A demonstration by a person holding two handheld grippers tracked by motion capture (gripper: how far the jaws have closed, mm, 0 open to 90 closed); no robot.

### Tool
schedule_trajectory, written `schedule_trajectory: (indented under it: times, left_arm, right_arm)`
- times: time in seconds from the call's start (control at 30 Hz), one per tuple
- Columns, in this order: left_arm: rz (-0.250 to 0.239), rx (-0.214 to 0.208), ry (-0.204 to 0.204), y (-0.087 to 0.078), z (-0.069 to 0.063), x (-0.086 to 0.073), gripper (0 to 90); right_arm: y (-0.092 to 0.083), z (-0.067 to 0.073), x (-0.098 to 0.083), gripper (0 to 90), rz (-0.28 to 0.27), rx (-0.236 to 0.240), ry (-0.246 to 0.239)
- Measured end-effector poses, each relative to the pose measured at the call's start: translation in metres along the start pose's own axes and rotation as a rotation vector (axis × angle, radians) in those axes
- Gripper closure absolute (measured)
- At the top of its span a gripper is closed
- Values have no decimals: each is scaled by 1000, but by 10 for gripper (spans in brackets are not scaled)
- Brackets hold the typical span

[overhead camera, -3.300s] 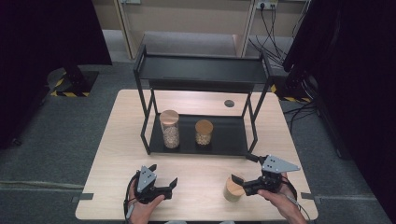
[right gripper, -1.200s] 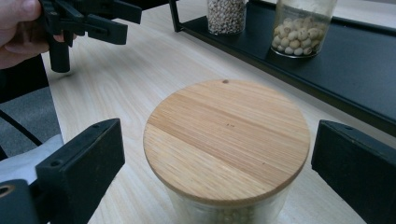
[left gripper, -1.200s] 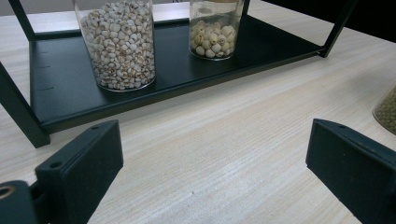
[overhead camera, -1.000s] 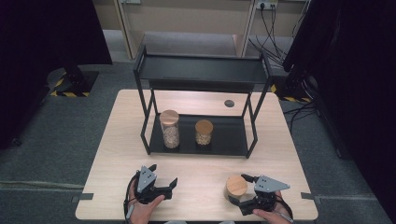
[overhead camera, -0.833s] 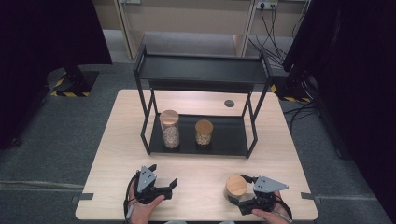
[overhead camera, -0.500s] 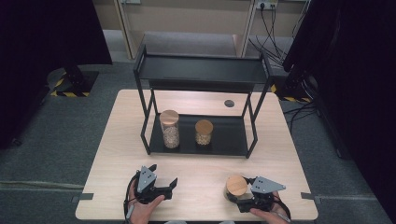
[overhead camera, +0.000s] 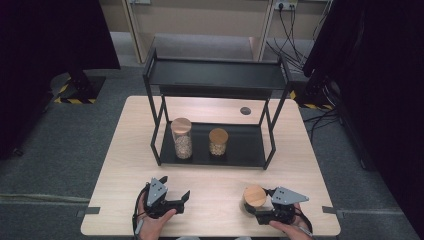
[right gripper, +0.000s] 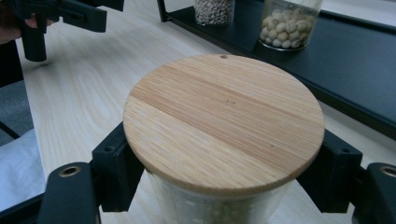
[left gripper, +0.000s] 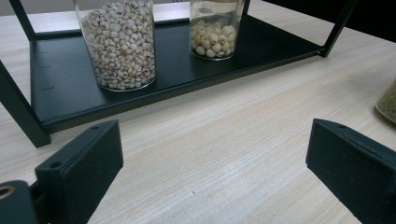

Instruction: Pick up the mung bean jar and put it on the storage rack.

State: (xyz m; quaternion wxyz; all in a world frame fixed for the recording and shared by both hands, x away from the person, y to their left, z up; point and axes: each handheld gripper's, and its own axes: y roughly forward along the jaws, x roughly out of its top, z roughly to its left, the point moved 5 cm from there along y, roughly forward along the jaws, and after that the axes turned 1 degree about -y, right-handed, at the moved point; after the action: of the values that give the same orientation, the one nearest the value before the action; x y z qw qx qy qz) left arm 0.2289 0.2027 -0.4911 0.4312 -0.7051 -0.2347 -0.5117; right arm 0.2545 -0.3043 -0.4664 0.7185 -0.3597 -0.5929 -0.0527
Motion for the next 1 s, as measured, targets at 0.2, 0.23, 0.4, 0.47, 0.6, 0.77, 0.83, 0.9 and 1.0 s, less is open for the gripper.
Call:
schedule_trajectory:
  times: [0.2,0.23,0.4,0.47,0.6,0.77,0.83,0.9,1.0]
  left_arm:
    - [0,1,-1,0,0,0,34]
    - [0,1,-1,0,0,0,34]
    - [1,1,0,0,0,0,34]
    - [0,1,-1,0,0,0,34]
    - [-2,2,-2,0,0,0,34]
    - [-2,2,-2,0,1,0,34]
    - [-2,1,-2,0,1,0,34]
    - [-2,1,-2,0,1,0,34]
    - [-2,1,-2,-1,1,0,34]
  right_arm:
    - [0,-1,7,254,-3,-13,-12]
    - [1,-1,12,254,-3,-17,-15]
    - [5,-3,20,254,-3,-25,-22]
    - [7,-4,24,254,-3,-29,-22]
    - [12,-5,32,254,-2,-40,-26]
    - [19,-9,42,254,-2,-46,-15]
    - [21,-10,46,254,-2,-51,-17]
    - [24,-11,50,254,-1,-53,-17]
    - [28,-12,57,254,5,-64,-18]
